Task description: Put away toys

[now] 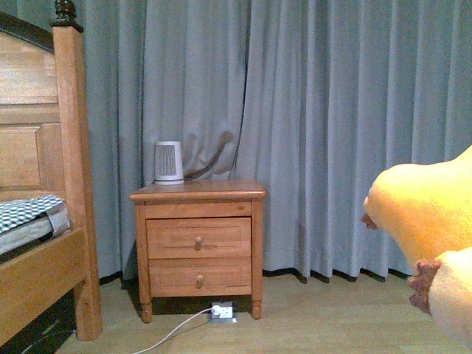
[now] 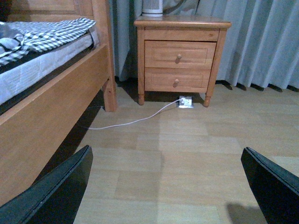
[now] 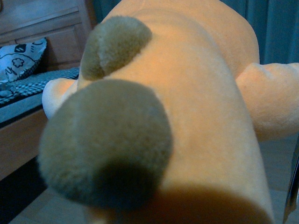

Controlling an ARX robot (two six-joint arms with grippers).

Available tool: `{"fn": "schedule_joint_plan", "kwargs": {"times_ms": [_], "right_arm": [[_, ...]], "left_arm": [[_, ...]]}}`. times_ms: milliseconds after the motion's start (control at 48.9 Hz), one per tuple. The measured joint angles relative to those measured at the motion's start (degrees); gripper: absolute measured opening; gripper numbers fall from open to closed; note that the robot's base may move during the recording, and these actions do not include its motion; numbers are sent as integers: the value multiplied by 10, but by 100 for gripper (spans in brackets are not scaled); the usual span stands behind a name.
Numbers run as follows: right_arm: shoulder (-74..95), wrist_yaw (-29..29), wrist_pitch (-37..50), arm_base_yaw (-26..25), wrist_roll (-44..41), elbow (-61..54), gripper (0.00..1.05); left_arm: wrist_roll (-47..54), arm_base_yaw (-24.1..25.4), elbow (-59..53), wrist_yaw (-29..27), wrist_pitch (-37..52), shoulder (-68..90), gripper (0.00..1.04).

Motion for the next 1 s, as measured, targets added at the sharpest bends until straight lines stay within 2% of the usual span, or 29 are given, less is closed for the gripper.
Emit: {"fn": "schedule_joint_plan", "kwargs": {"times_ms": [1002], "right_arm": [[0,0,0,0,0,0,10]], "left_arm": [[0,0,0,0,0,0,99]]}}
